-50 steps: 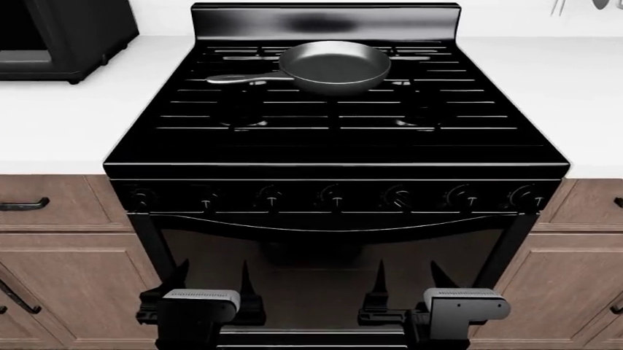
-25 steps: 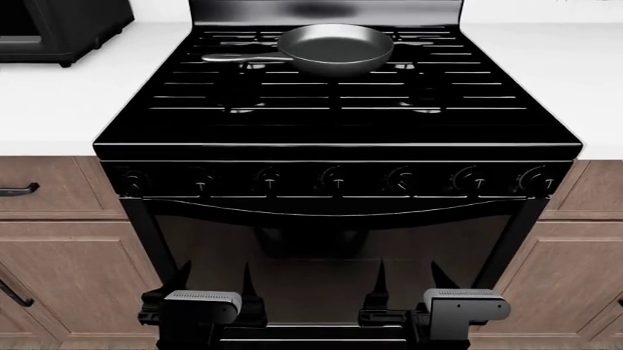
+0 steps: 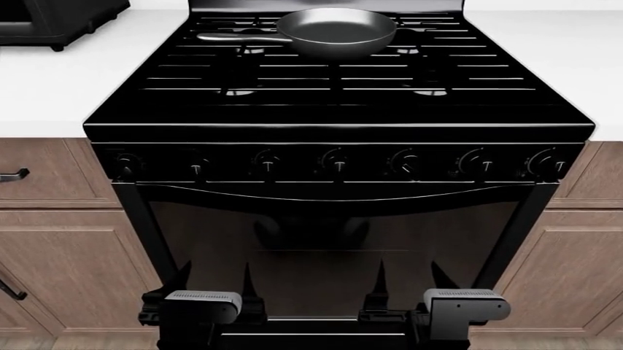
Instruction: Turn off the center burner of the stove.
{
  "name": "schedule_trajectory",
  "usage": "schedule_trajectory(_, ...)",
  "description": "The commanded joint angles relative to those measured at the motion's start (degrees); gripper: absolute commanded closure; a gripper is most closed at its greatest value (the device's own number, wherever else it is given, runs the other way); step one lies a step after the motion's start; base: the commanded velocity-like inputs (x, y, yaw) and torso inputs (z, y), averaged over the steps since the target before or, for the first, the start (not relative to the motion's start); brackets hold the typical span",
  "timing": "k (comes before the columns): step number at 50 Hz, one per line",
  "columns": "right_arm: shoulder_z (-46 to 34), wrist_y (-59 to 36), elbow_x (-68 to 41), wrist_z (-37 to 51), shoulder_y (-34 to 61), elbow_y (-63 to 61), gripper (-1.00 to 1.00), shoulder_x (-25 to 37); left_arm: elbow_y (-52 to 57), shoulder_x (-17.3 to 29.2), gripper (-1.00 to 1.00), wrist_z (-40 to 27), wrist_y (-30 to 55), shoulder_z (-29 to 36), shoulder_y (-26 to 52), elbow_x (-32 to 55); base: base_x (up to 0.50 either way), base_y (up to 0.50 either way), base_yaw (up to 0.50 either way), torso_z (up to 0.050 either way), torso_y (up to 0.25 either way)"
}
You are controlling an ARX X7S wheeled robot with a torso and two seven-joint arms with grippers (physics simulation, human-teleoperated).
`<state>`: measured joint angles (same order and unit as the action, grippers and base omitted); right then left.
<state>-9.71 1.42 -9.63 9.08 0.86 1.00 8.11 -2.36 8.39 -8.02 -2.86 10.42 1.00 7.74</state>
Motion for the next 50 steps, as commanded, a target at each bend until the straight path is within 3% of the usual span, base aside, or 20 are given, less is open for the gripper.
schedule_trajectory(1,-0.9,-0.2,0.8,0.9,0.0,-0.8,-1.00,0.8,-0.2,0.3,-1.00,-0.5,-0.4,0.4,0.2,0.3,0.00,0.00,0.00,0.000,0.000)
schedule_trajectory(12,-4.0,-11.0,9.5,4.0,0.5,-14.6,-1.00,4.8,-0.5,0.5,-1.00,-0.7,1.2,0.6,0.7,1.6,0.00,0.00,0.00,0.000,0.000)
schedule_trajectory(33,-9.3,-41.4,21.4,-2.0,6.2,-42.3,-1.00,15.0,-0.9,0.9,-1.00,-1.0,3.1,1.1,1.2,3.5,0.00,0.00,0.00,0.000,0.000)
schedule_trajectory(50,-15.3,-57.6,28.3,-10.7,15.1,-51.1,-1.00,22.1,-1.1,1.2,-1.00,-1.3,3.7,1.6,1.5,4.5,0.00,0.00,0.00,0.000,0.000)
